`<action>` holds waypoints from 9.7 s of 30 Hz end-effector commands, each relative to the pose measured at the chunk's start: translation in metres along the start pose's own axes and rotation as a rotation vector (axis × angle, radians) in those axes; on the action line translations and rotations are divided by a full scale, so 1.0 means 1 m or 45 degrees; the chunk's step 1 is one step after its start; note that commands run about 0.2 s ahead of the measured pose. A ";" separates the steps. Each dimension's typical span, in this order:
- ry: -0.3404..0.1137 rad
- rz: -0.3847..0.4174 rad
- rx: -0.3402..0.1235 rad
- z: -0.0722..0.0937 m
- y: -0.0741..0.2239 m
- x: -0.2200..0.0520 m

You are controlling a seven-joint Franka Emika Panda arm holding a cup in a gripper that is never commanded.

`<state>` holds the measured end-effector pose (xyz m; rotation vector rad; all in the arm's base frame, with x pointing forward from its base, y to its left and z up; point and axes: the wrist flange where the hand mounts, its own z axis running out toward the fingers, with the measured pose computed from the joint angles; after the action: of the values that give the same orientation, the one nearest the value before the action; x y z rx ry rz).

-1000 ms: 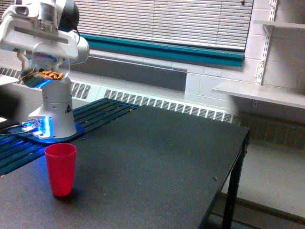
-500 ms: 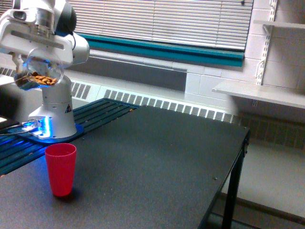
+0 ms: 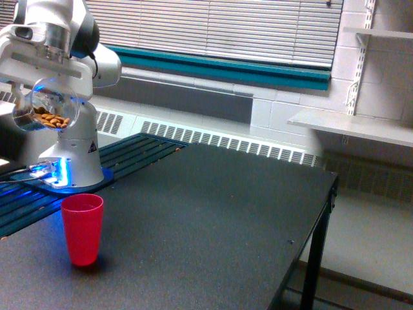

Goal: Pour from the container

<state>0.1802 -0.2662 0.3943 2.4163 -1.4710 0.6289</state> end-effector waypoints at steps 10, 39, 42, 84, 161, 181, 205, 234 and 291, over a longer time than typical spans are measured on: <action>-0.054 -0.013 -0.057 0.020 -0.003 -0.019; -0.070 -0.097 -0.168 0.041 -0.013 -0.029; -0.067 -0.106 -0.183 0.042 -0.014 -0.029; -0.046 -0.226 -0.305 0.058 -0.021 -0.025; -0.023 -0.432 -0.421 0.067 -0.044 -0.023; -0.027 -0.481 -0.433 0.070 -0.044 -0.029; -0.028 -0.574 -0.466 0.072 -0.042 -0.031; -0.040 -0.704 -0.480 0.075 -0.040 -0.036; -0.051 -0.825 -0.542 0.073 -0.034 -0.038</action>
<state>0.2147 -0.2566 0.3148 2.3438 -0.7029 0.1415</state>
